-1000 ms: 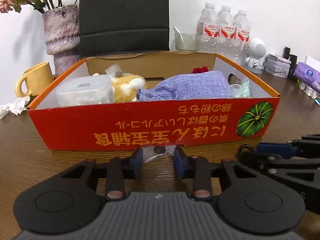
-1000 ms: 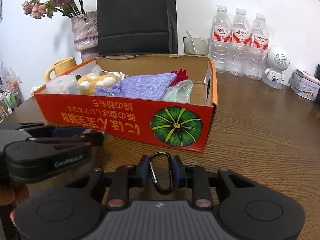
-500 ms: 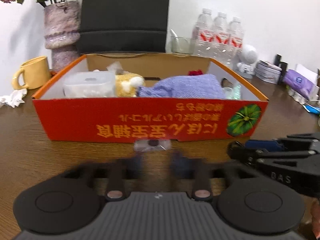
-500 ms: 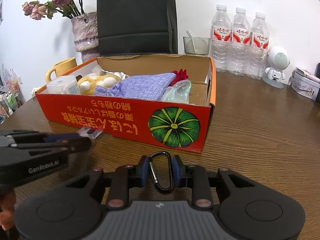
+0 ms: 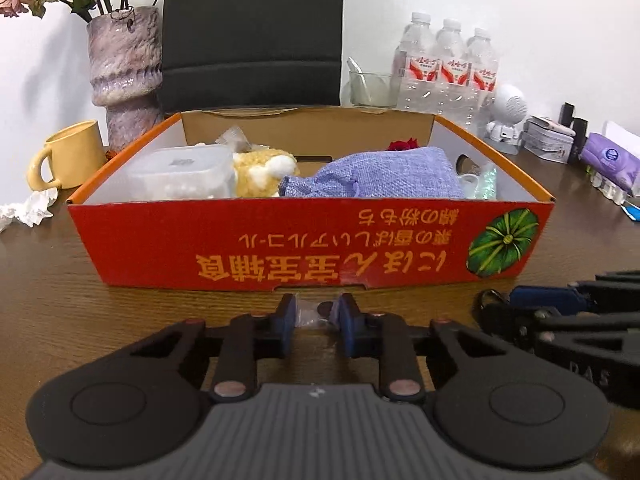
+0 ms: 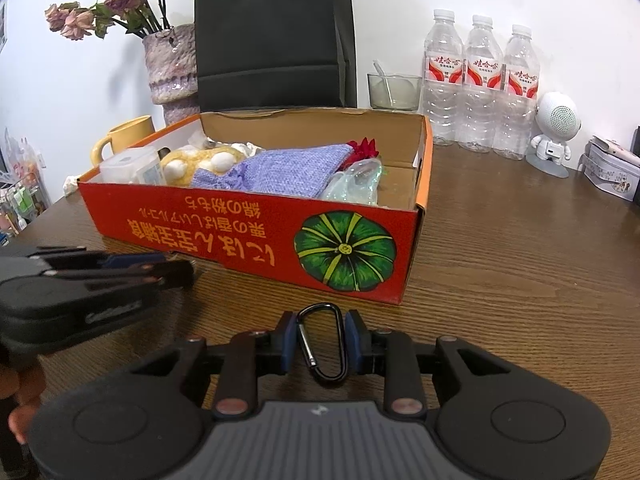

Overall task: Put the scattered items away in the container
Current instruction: 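Carry the carabiner and wrapper into the box and open both grippers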

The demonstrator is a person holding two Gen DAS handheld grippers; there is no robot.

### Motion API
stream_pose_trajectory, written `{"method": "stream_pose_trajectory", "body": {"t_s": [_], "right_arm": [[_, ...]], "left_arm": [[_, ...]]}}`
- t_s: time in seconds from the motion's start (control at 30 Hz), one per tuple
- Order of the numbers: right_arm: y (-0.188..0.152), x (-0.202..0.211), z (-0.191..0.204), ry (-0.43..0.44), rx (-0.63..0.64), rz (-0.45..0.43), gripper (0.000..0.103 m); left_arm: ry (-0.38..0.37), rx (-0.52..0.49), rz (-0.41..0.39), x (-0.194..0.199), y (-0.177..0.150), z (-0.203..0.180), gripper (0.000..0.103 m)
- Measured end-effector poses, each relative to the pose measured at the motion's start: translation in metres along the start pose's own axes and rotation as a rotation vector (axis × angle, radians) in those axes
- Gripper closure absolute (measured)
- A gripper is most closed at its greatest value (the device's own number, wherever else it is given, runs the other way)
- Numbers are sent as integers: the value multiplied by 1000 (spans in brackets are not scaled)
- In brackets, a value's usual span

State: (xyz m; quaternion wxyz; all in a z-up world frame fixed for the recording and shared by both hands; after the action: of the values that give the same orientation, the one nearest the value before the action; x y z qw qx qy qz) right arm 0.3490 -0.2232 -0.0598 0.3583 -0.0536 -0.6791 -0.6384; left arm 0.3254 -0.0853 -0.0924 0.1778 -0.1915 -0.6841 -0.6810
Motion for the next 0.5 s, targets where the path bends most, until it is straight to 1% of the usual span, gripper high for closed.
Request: {"method": "stream_pose_trajectory", "body": {"t_s": [0.13,0.37,0.5], "right_arm": [[0,1,1,1,-3,0,78],[0,4,3,10,-13,1,78],[2,11,8,8,-3,-20,78]], "left_arm": [[-24,-3,-3,6,-2,-2,81],[-45,-17,-44,27,-2,1,81],[-54,-12,-62,40,-4,8,81]]}}
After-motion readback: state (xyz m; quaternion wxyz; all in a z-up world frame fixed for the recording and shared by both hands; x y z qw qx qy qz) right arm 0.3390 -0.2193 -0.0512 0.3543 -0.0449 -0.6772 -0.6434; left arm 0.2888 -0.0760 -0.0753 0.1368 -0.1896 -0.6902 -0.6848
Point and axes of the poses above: each gripper's, at about its wrist camera, not at the fingertips, and x roughly against the way its jaws point, z to its left, y to its top, the point moved 7 cm from there along -x, roughly the way its jaws point, and after that the axes turned 6 degrees about -z, right-handed, at the moved point
